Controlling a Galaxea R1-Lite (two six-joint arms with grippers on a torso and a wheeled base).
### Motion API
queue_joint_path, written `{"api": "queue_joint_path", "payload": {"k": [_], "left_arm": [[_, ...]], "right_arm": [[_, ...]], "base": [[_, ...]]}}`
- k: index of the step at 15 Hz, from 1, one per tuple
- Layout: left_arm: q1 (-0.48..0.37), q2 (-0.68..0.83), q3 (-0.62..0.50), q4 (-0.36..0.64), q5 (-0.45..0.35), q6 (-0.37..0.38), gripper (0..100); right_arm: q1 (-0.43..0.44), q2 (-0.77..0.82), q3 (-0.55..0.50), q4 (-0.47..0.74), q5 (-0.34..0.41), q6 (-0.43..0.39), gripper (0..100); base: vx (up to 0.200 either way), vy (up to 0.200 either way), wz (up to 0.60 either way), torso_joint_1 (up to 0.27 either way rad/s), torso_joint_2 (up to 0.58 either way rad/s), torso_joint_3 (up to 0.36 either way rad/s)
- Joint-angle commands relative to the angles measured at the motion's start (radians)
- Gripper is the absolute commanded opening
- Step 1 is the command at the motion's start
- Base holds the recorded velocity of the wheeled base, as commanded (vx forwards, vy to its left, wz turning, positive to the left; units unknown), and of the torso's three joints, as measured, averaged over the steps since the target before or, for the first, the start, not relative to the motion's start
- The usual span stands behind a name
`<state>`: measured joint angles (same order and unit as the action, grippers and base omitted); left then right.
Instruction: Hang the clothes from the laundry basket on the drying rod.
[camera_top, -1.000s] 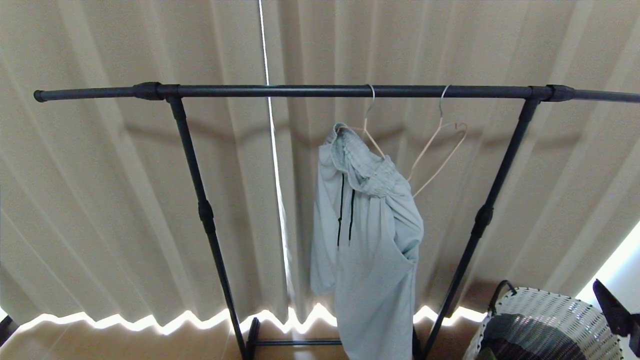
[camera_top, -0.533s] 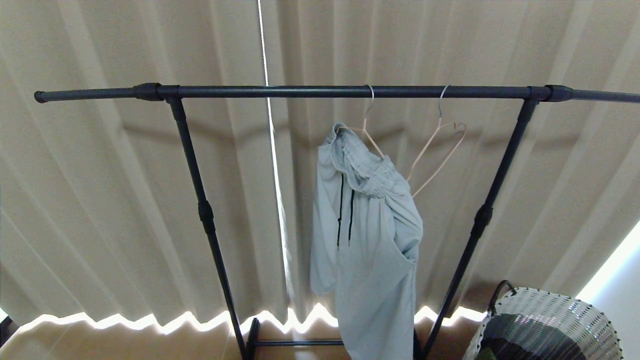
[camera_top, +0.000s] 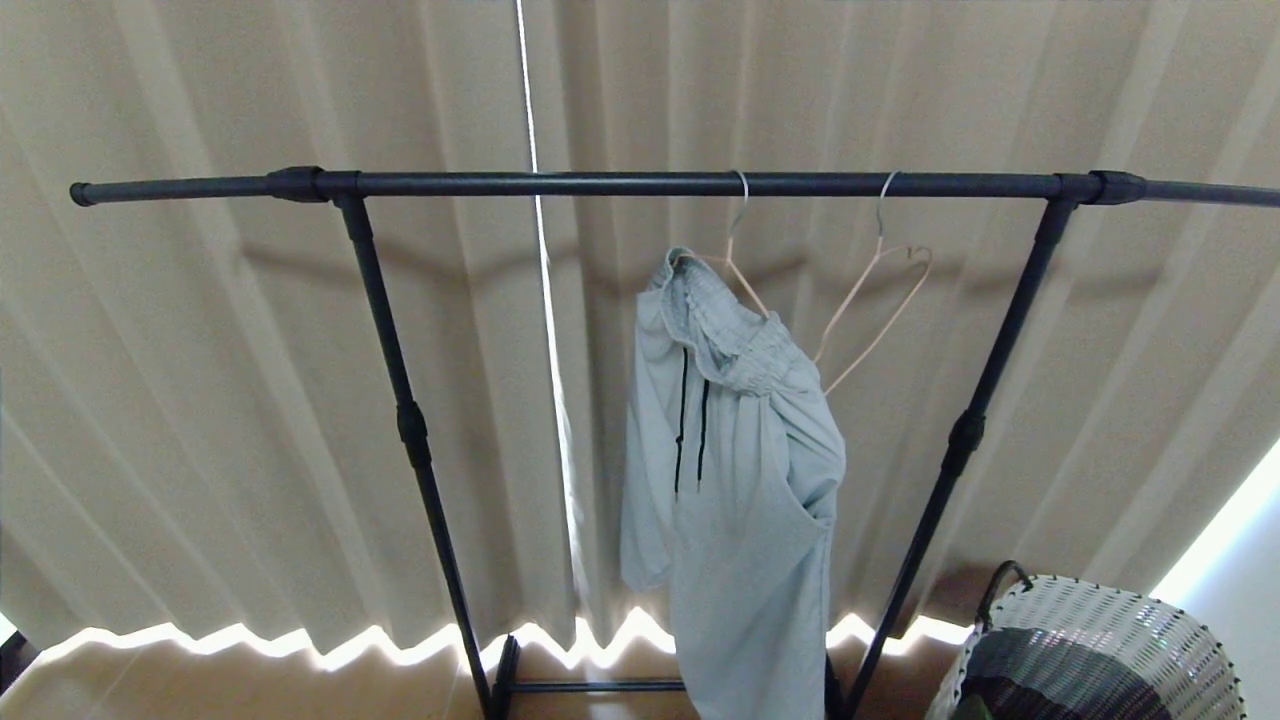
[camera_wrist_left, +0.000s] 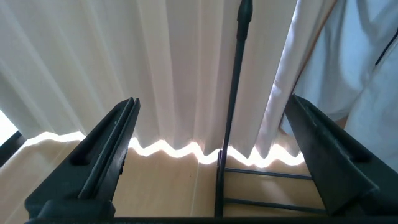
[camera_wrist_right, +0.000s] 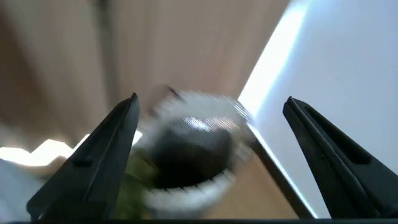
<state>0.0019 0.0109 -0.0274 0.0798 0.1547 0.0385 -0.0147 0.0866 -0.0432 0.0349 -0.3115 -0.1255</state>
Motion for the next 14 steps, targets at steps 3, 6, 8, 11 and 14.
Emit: {"api": "queue_joint_path", "payload": {"k": [3, 6, 8, 11, 14], "left_arm": [[0.001, 0.000, 0.000, 0.000, -0.001, 0.004, 100], [0.001, 0.000, 0.001, 0.000, -0.029, 0.000, 100], [0.001, 0.000, 0.003, 0.000, -0.066, 0.001, 100], [0.001, 0.000, 0.003, 0.000, -0.087, 0.000, 100], [0.001, 0.000, 0.004, -0.002, -0.087, -0.005, 100]], "right_arm": [[0.027, -0.085, 0.036, -0.015, 0.176, 0.106, 100], [0.027, -0.085, 0.036, -0.018, 0.256, 0.106, 100], [0.027, -0.085, 0.037, -0.021, 0.221, 0.133, 100], [0.027, -0.085, 0.037, -0.021, 0.218, 0.132, 100], [0.027, -0.085, 0.037, -0.021, 0.218, 0.130, 100]], "base": [[0.000, 0.000, 0.00, 0.000, 0.00, 0.000], [0.000, 0.000, 0.00, 0.000, 0.00, 0.000], [0.000, 0.000, 0.00, 0.000, 0.00, 0.000], [0.000, 0.000, 0.00, 0.000, 0.00, 0.000], [0.000, 0.000, 0.00, 0.000, 0.00, 0.000]]}}
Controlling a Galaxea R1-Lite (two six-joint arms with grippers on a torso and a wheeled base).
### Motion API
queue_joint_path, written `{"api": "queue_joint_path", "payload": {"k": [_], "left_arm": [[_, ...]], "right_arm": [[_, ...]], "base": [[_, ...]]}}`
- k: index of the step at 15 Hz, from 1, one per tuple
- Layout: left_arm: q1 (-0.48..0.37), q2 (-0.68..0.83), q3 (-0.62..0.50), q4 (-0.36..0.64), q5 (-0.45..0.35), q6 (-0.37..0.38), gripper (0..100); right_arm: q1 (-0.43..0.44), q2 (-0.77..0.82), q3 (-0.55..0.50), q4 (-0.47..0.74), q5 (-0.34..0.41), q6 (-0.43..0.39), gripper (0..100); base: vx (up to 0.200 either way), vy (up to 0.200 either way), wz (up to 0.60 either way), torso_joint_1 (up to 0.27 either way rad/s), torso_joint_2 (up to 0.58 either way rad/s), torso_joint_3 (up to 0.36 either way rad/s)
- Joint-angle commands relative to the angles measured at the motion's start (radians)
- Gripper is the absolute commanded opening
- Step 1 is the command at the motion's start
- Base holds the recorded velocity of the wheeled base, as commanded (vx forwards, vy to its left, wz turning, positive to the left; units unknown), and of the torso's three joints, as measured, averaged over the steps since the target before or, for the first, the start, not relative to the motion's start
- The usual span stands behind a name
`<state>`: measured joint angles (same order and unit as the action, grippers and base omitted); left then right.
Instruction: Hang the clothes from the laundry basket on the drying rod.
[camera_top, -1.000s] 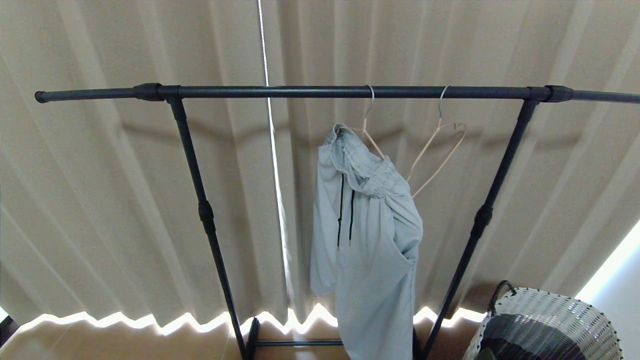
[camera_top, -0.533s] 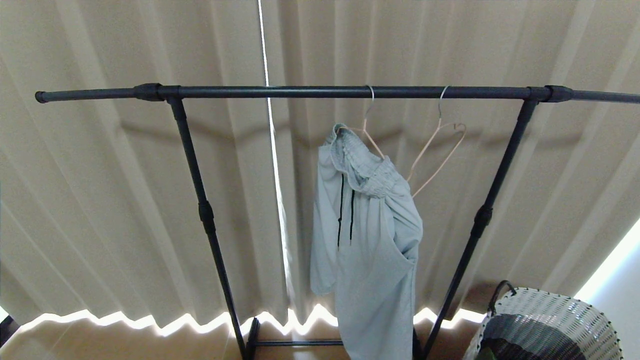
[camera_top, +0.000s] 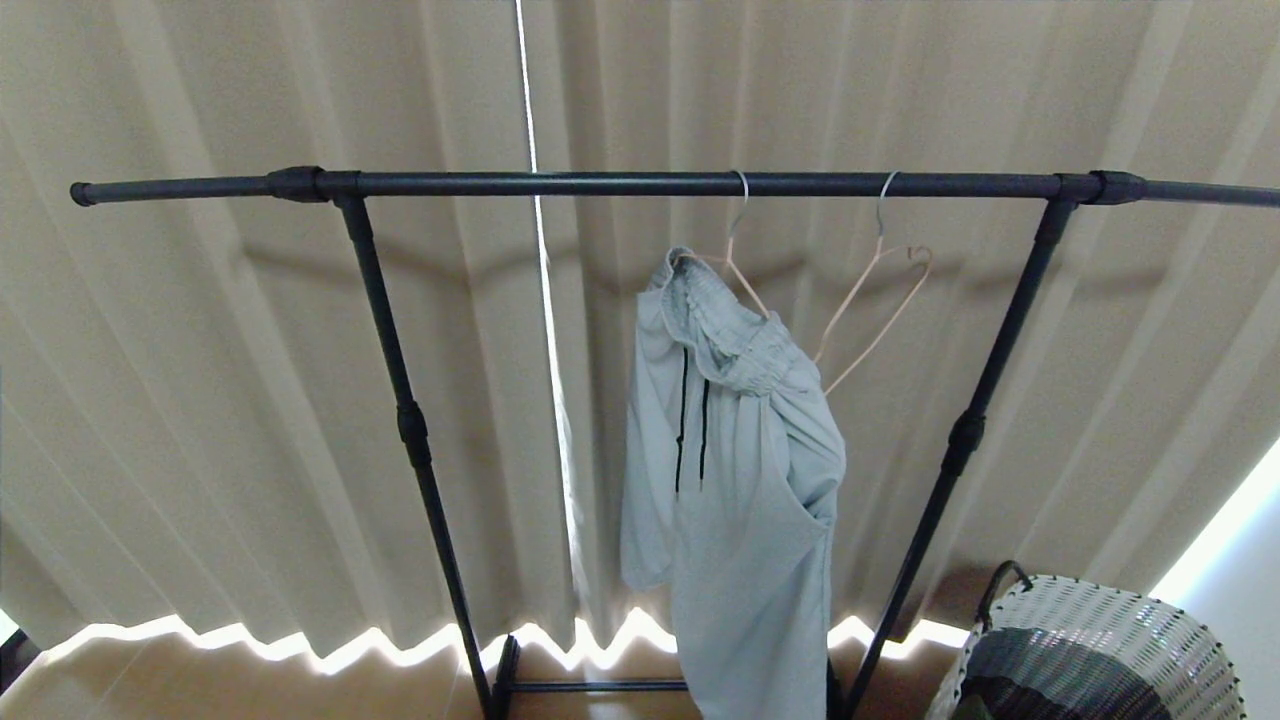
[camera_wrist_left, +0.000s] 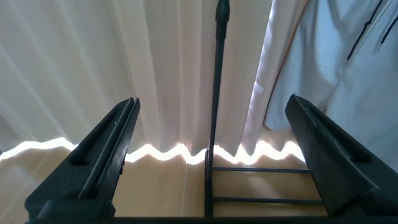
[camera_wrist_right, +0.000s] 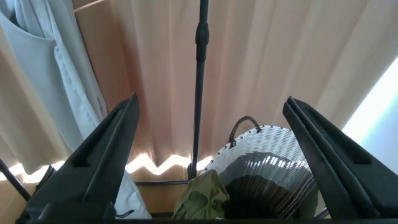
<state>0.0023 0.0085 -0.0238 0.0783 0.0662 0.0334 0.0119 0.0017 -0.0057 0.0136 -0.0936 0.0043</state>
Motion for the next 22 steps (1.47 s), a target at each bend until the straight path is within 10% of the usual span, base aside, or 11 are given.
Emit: {"api": "queue_joint_path", "payload": {"k": [1, 22], "left_arm": [[0.001, 0.002, 0.001, 0.000, 0.001, 0.000, 100], [0.001, 0.002, 0.001, -0.002, 0.007, -0.007, 100]], "right_arm": [[0.000, 0.000, 0.001, 0.000, -0.001, 0.000, 100], [0.000, 0.000, 0.000, 0.000, -0.001, 0.003, 100]], "base": [[0.000, 0.000, 0.00, 0.000, 0.00, 0.000], [0.000, 0.000, 0.00, -0.094, 0.36, 0.259]]}}
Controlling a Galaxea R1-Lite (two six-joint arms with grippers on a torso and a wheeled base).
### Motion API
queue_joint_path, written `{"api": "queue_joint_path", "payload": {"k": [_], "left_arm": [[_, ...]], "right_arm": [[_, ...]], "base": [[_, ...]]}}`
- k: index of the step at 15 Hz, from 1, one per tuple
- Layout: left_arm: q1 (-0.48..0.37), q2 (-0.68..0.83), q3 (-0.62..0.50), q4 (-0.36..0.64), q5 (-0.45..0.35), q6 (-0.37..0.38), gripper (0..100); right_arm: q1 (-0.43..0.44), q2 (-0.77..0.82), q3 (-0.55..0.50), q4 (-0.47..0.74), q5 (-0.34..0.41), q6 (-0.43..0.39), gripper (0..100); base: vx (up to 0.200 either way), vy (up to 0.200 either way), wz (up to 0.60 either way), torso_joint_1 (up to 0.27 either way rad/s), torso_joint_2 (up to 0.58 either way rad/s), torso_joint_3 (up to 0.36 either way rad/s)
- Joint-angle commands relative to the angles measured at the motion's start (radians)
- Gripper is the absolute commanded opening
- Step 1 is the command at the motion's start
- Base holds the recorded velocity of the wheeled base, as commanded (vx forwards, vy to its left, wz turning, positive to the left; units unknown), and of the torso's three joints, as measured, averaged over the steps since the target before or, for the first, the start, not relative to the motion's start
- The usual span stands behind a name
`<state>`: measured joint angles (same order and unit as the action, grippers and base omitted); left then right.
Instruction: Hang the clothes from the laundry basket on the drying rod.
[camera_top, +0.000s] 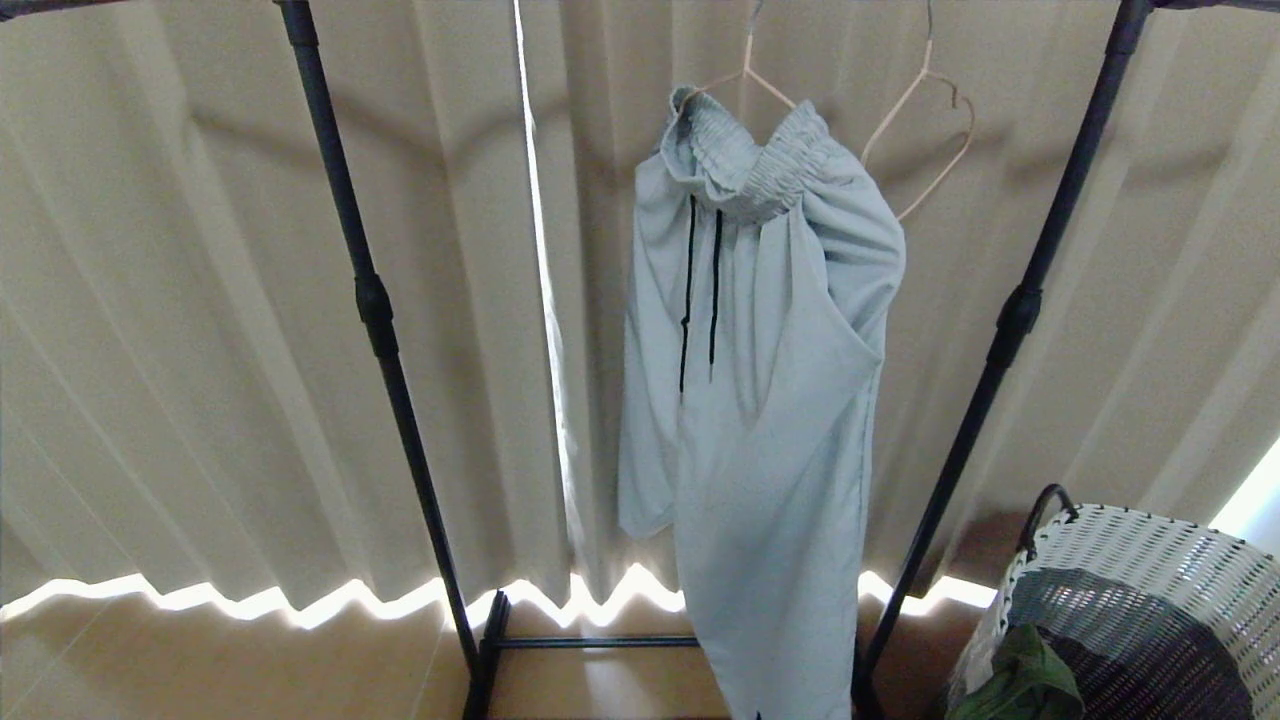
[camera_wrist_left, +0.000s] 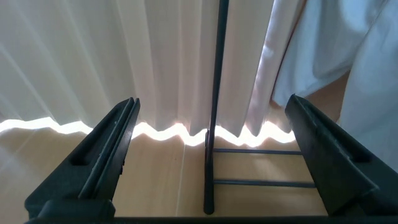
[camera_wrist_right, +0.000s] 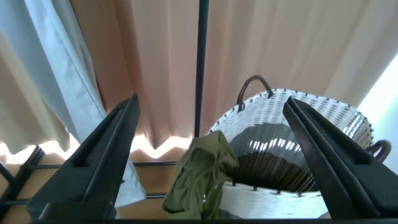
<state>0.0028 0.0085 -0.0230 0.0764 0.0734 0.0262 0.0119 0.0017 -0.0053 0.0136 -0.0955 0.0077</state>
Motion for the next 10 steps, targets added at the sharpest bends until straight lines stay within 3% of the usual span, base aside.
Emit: {"api": "queue_joint_path", "payload": {"k": [1, 10], "left_arm": [[0.000, 0.002, 0.000, 0.000, 0.000, 0.000, 100], [0.000, 0.002, 0.002, -0.001, 0.002, -0.012, 100]], "right_arm": [[0.000, 0.000, -0.001, 0.000, 0.000, 0.000, 100], [0.000, 0.000, 0.001, 0.000, 0.000, 0.000, 100]], "base": [[0.000, 0.000, 0.00, 0.007, 0.34, 0.295], [0.000, 0.000, 0.00, -0.006, 0.05, 0.040]]}}
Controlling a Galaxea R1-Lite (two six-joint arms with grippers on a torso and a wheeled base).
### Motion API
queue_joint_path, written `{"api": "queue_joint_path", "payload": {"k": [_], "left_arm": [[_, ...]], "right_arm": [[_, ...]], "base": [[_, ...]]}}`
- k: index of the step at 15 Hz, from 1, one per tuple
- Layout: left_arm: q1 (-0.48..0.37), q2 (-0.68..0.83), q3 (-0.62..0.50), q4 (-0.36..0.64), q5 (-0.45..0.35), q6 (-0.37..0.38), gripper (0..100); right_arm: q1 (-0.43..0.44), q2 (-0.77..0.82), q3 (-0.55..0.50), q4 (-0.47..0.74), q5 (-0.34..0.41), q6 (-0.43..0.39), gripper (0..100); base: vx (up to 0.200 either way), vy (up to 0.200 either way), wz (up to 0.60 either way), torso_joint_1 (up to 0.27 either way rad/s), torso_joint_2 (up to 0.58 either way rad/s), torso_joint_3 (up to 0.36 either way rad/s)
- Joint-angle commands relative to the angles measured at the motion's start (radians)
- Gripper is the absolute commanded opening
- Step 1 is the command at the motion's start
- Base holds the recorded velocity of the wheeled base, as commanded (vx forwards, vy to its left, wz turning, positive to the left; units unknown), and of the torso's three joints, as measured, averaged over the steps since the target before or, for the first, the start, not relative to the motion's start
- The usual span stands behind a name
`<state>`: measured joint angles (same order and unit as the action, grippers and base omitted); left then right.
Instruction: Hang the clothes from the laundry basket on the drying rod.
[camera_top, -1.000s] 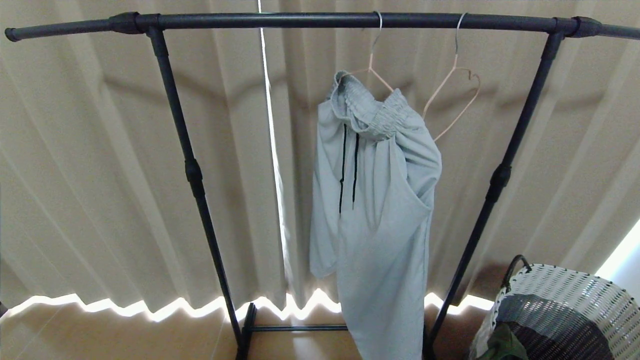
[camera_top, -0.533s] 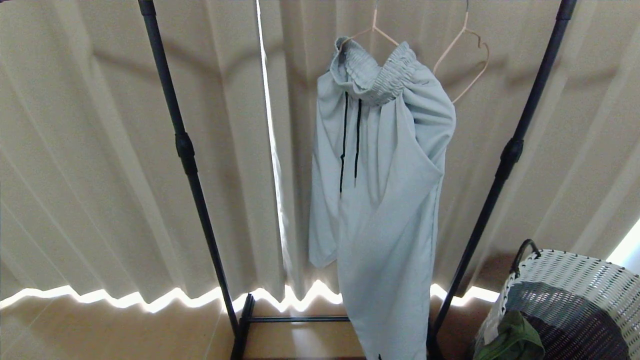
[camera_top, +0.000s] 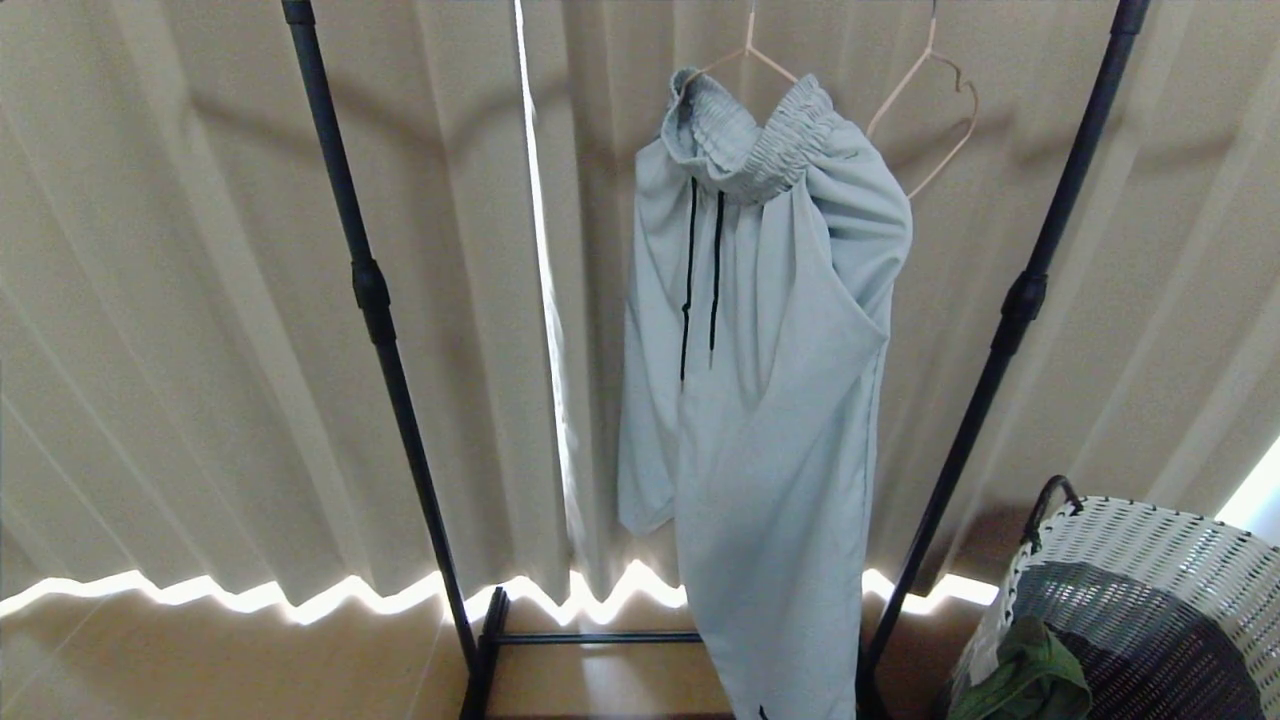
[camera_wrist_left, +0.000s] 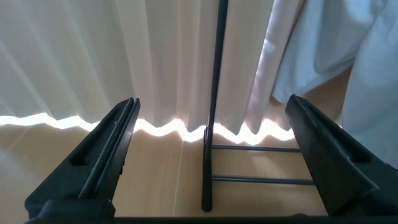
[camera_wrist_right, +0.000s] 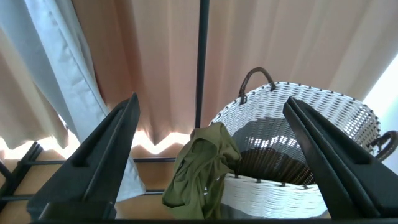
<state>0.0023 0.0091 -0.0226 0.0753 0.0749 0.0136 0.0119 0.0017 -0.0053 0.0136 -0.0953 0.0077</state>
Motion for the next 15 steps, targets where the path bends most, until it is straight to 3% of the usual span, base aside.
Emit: {"api": "queue_joint_path", "payload": {"k": [1, 3, 9, 15], "left_arm": [[0.001, 0.002, 0.001, 0.000, 0.000, 0.000, 100], [0.001, 0.002, 0.001, 0.000, -0.001, 0.000, 100], [0.001, 0.002, 0.001, 0.000, 0.000, 0.000, 100], [0.001, 0.002, 0.001, 0.000, 0.000, -0.001, 100]], "right_arm": [[0.000, 0.000, 0.001, 0.000, 0.000, 0.000, 100], [0.000, 0.000, -0.001, 0.000, 0.000, 0.000, 100], [0.000, 0.000, -0.001, 0.000, 0.000, 0.000, 100], [0.000, 0.000, -0.001, 0.000, 0.000, 0.000, 100]], "base": [[0.000, 0.000, 0.00, 0.000, 0.00, 0.000], [0.000, 0.000, 0.00, 0.000, 0.00, 0.000], [0.000, -0.200, 0.00, 0.000, 0.01, 0.006], [0.000, 0.000, 0.00, 0.000, 0.00, 0.000]]}}
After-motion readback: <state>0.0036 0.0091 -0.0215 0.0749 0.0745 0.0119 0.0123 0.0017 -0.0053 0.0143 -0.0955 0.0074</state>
